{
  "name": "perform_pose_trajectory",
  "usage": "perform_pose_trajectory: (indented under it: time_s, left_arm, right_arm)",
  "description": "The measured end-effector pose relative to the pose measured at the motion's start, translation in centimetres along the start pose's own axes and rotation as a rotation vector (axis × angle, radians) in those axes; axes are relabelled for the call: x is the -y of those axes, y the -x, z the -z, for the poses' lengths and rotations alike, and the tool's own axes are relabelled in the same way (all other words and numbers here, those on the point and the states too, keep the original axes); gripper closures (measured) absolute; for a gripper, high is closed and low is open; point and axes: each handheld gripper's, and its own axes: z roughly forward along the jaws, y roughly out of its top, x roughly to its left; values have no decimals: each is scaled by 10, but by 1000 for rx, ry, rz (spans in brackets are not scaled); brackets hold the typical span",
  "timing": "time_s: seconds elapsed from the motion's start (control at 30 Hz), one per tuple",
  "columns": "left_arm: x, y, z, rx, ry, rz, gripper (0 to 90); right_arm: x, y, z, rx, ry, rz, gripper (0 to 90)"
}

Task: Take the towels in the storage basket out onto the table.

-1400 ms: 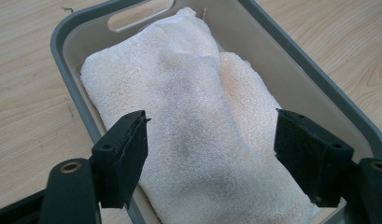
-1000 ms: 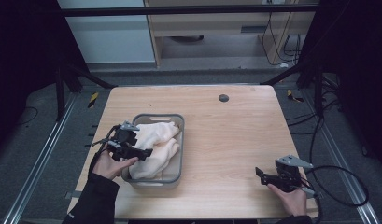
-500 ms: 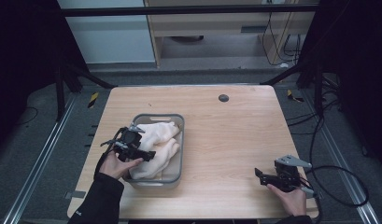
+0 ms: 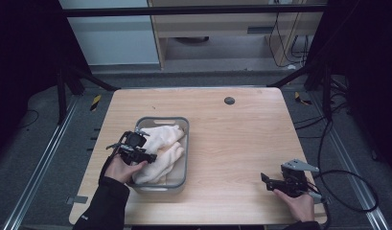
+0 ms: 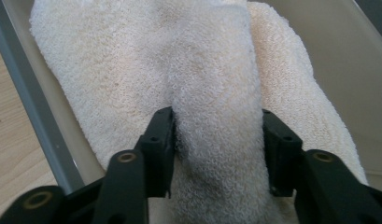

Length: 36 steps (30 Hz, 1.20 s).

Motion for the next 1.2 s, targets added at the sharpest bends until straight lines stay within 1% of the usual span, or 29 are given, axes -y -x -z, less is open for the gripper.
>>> perform_pose_trajectory:
  time_s: [0.1, 0.13, 0.2, 0.3, 0.43, 0.5, 0.6, 0.8, 0.83, 0.97, 1.07, 1.2]
  left_arm:
    - [-1, 0, 1, -4, -6, 8, 627]
    - [-1, 0, 1, -3, -8, 10, 639]
    - [0, -1, 2, -2, -11, 13, 666]
    - [-1, -2, 2, 3, -13, 21, 687]
    - [-3, -1, 4, 0, -19, 17, 708]
    - [-4, -1, 6, 0, -20, 14, 713]
    - [-5, -1, 10, 4, -13, 12, 718]
    - [-5, -2, 20, 20, 35, 11, 726]
    - [-6, -2, 23, 26, 47, 16, 727]
    - [-9, -1, 35, 25, 85, 11, 730]
    - [-12, 2, 44, 35, 105, 5, 730]
    - [-17, 5, 56, 32, 132, -3, 731]
  right_arm:
    - [0, 0, 0, 0, 1, -2, 126]
    - [0, 0, 0, 1, 0, -5, 125]
    - [0, 0, 0, 0, 0, 6, 125]
    - [0, 0, 0, -1, -5, 6, 125]
    - [0, -1, 0, -1, -8, 3, 125]
    - [1, 0, -1, 1, -7, 11, 125]
    - [1, 0, -1, 0, -8, 11, 125]
    - [0, 0, 0, -3, -8, 8, 126]
    - [1, 0, -1, 0, -8, 12, 125]
    - [1, 0, -1, 0, -9, 13, 125]
    - [1, 0, -1, -2, -9, 11, 125]
    - [0, 0, -1, -1, -9, 16, 125]
